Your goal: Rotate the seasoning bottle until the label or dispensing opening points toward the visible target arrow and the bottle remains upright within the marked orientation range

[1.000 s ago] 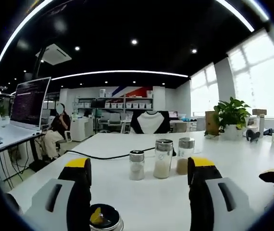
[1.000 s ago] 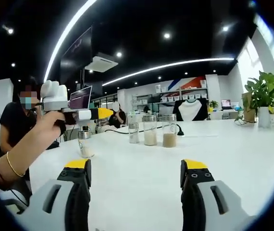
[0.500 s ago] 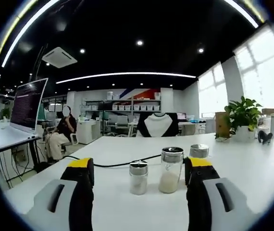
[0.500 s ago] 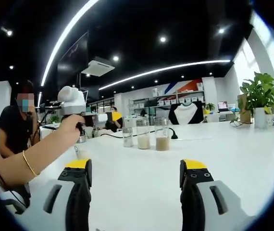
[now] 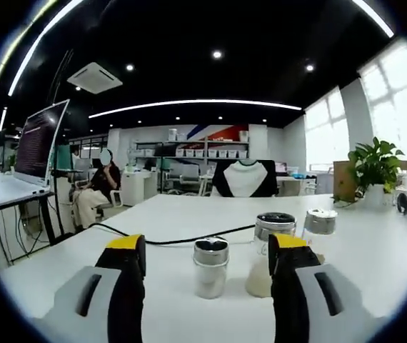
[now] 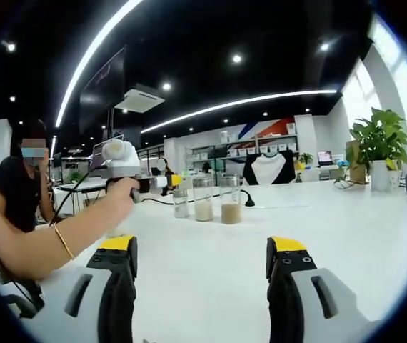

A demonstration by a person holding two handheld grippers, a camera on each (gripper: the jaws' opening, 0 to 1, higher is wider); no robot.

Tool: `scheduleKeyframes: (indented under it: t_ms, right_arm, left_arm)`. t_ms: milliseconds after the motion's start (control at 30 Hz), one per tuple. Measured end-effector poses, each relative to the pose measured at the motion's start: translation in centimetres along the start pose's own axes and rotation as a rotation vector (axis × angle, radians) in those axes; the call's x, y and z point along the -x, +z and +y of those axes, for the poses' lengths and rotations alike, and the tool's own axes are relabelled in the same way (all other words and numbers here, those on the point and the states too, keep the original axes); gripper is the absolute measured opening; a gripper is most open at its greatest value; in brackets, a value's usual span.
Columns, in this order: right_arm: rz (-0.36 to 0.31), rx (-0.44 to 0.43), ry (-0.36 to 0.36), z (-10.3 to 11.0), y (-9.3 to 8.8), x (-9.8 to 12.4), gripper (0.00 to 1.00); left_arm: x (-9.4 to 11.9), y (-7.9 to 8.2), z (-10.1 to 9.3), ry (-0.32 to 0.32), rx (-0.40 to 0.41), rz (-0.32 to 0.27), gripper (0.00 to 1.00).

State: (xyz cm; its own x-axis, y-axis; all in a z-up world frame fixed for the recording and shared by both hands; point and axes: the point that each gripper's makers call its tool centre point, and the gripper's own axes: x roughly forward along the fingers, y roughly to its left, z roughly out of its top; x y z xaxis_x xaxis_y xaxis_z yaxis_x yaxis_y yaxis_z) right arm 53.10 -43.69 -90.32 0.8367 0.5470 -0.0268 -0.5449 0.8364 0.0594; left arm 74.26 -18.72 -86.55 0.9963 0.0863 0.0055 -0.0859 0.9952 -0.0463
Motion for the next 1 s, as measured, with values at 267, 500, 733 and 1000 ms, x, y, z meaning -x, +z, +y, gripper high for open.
scheduleKeyframes:
  t_ms: [267,500,733,1000]
  right_arm:
    - [0.007,0.015,-0.012,-0.9,0.2,-0.8,0.73]
    - [0.033,0.013,-0.027,-1.7,-0.6,-1.5,0.72]
    - [0.065,0.01,-0.04,-2.6,-1.6,-2.1,0.71]
    - [0.061,0.0,-0.041,-2.8,-1.7,-3.0,0.7]
  left_arm:
    - [-2.4,-2.1,0.1,-0.008,0.036,0.062,0.67]
    - [-4.4,-3.3,-0.5,-0.012,-0.009,0.056,0.63]
    - [-5.8,-4.0,0.0,0.0,-0.069,0.04,0.54]
    - [-6.2,-4.8,-0.6,-0.035,-0.064,0.053,0.45]
